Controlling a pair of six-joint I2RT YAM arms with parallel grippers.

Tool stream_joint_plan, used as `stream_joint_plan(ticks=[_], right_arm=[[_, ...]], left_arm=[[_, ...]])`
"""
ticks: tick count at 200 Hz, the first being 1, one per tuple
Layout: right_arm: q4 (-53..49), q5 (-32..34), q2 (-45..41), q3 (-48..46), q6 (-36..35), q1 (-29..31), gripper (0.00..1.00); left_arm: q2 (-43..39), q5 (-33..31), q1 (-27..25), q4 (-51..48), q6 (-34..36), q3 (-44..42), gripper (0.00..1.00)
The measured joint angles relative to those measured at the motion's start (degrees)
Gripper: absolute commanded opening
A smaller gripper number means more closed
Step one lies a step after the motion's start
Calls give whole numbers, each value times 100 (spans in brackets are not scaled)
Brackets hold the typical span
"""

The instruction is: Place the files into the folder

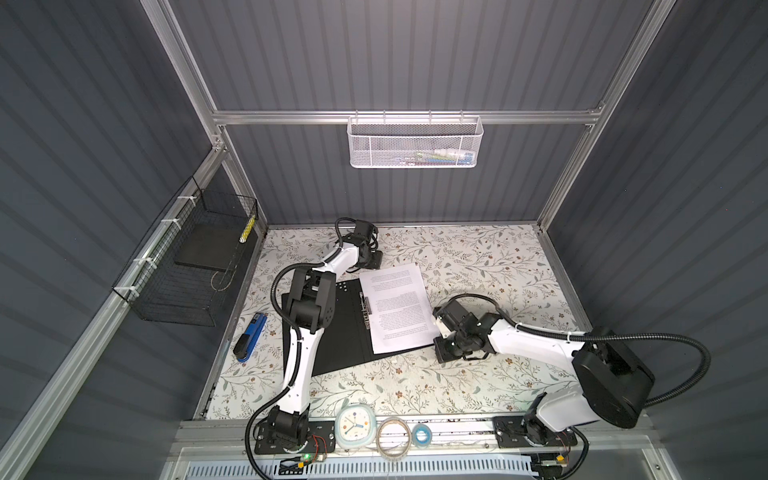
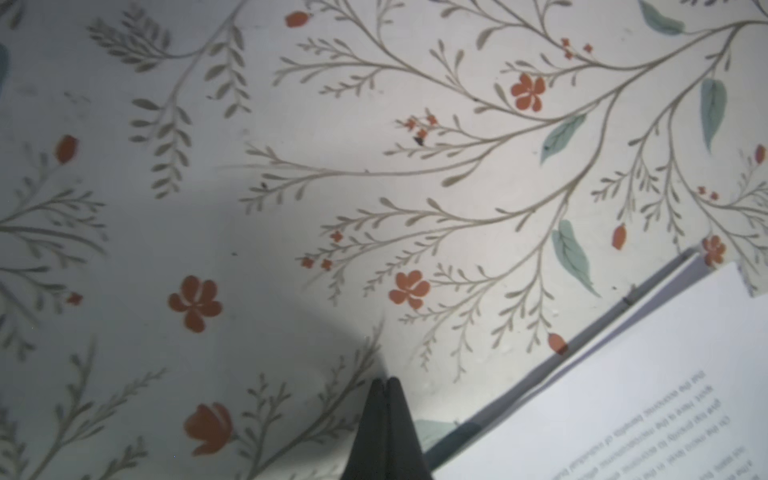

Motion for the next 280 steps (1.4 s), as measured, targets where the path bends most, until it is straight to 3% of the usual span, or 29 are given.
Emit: stream_joint_plan(ticks=[128,197,234,240,248,264,270,277,280], right_arm=[[960,256,627,127,293,149,0],[997,330,686,179,315,151,0],[1016,365,695,188,334,151,8],[1019,365,695,188,334,149,11],[1025,365,693,188,339,151,16],[1058,385,654,173,374,153,20],[1054,398,629,157,363,153,23],[1056,407,579,122,372,153,25],[1054,409,555,107,372,153,26]], left_arm=[[-232,146,-90,166,20,-448,0],[-304,243,-79,153,61,-557,0],[-393,260,-63,55,63,-649,0],[-409,223,-57,9,63,-654,13],[-424,175,-50,-42,63,-654,46],[-487,68,-2,-162,55,-645,56],[-505,48,9,-212,20,-634,70],[-529,17,31,-269,-20,-599,95],[-542,2,48,-282,-9,-581,99]])
